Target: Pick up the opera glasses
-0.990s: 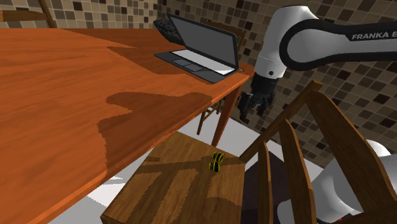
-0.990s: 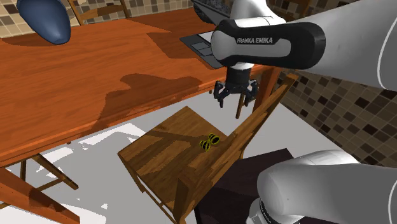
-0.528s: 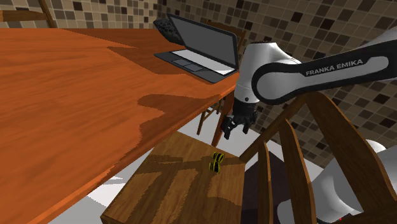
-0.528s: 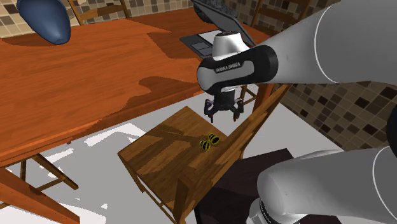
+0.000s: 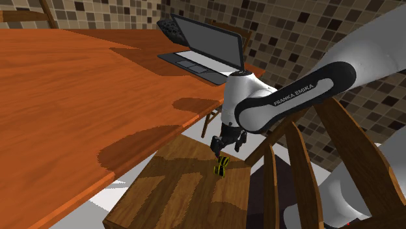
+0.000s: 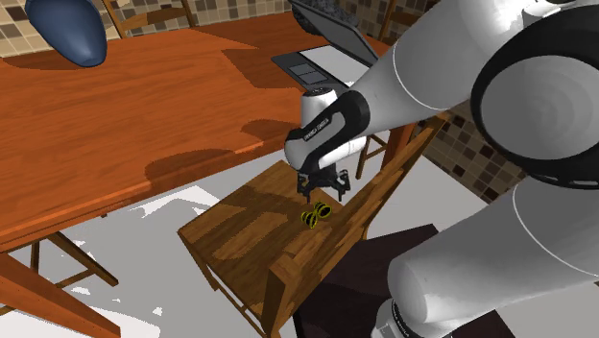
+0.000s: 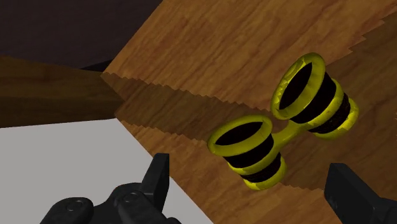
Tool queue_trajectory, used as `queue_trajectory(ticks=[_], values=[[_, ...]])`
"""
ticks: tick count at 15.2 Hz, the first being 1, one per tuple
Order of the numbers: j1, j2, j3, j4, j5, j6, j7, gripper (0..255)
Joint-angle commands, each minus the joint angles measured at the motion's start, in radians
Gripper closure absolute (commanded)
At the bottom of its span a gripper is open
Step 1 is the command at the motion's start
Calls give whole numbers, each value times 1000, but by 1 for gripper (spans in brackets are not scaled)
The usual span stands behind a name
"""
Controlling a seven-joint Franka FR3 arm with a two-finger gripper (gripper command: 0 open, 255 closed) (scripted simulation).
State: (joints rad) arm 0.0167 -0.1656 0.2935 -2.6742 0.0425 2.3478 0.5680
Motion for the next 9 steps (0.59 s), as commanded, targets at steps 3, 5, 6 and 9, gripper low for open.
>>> queue_trajectory(ticks=[3,5,6,9], values=[[-7,70,7,-4,-27,70,29,0],[-10,101,8,-7,-41,103,39,0],[-11,117,8,-9,-48,120,45,0],[-13,142,8,-10,-61,146,55,0]])
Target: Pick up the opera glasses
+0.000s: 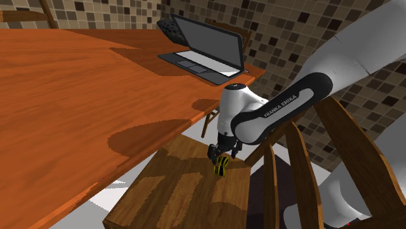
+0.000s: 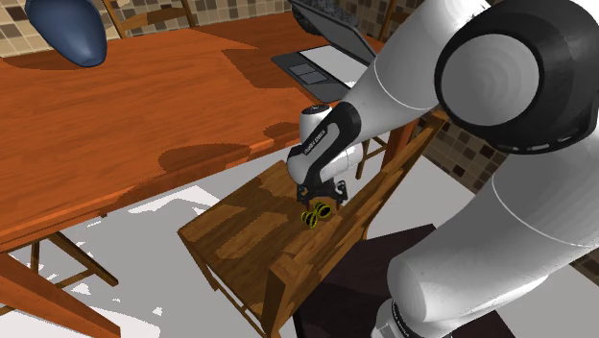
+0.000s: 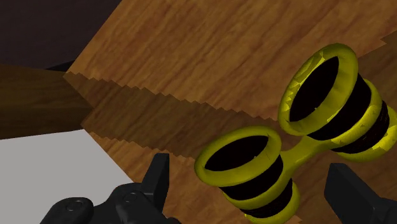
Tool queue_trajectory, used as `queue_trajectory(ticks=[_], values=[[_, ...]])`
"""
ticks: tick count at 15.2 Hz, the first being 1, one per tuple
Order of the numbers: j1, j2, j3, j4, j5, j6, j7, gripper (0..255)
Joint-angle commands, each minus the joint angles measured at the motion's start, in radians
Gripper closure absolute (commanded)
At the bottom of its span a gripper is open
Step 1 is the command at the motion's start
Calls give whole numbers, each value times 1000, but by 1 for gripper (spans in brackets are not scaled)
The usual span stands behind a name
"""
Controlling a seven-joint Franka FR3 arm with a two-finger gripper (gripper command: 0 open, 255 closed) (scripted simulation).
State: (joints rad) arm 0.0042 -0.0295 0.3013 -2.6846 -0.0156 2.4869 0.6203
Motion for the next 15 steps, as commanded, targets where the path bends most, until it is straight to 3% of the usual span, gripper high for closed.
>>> queue_trajectory(ticks=[1,10,15], values=[[0,6,0,1,-3,5,3,255],[0,6,0,0,-3,6,3,255],[6,-72,0,7,34,-76,-26,255]])
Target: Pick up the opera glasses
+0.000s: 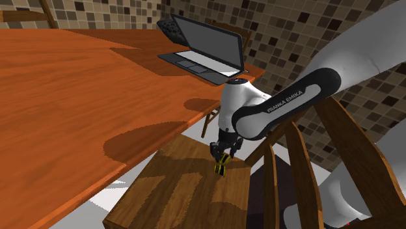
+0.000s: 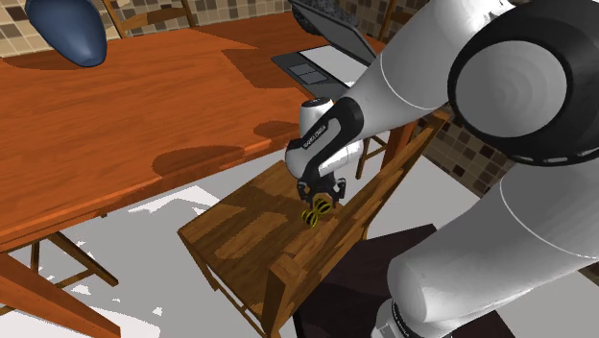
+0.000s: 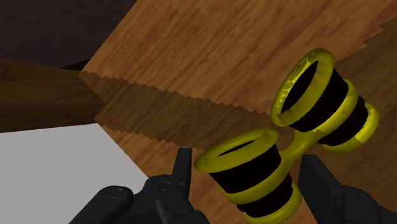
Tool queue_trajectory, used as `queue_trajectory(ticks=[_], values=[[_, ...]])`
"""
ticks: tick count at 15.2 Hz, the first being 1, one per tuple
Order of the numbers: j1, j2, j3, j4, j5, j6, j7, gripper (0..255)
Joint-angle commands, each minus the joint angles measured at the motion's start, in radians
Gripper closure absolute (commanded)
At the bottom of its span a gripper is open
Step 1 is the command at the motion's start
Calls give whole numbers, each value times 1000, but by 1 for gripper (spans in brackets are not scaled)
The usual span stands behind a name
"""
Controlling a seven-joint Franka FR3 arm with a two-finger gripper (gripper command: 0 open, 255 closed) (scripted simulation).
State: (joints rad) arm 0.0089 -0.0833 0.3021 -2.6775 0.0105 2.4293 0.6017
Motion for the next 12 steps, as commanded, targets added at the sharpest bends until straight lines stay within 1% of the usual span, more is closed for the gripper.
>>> queue_trajectory(ticks=[1,10,12], values=[[2,-33,-2,3,14,-35,-12,255],[13,-154,-13,35,51,-185,-44,255],[13,-156,-13,36,51,-187,-44,255]])
